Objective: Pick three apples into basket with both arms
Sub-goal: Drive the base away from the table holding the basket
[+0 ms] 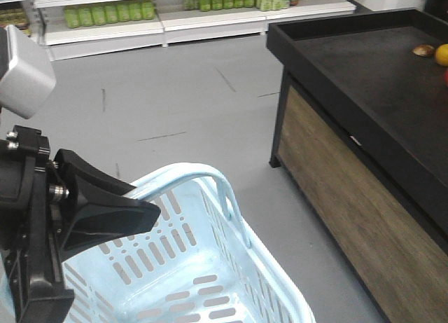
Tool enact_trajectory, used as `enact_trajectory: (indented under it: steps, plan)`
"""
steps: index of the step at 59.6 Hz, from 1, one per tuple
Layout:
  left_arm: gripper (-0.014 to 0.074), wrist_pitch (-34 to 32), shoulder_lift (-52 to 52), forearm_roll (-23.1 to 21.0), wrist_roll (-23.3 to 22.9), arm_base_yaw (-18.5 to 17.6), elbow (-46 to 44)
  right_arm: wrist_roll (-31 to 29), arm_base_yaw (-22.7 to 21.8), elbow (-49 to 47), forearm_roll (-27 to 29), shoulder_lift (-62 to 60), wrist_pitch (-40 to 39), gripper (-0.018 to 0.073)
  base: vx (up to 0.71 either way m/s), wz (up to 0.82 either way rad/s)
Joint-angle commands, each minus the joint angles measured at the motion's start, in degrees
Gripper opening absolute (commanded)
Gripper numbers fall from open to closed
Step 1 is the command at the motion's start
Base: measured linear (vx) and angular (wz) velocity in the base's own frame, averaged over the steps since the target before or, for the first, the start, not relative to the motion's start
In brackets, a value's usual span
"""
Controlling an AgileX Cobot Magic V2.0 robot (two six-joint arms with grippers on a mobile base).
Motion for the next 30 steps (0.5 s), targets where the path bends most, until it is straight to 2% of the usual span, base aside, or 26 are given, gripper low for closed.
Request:
enact_trajectory:
  steps: [1, 30]
  plan:
    - [-0.0006, -4.14, -1.03, -3.02, -0.71, -0.38, -1.56, -0.29, -0.21, 0.82, -0.09, -0.65, -3.99, -0.0004, -0.07, 0.31]
    - [-0.0006, -4.14, -1.03, -3.02, -0.71, -0.38, -1.56, -0.29, -0.21, 0.82, -0.09, -0.65, -3.99, -0.0004, -0.02, 0.29]
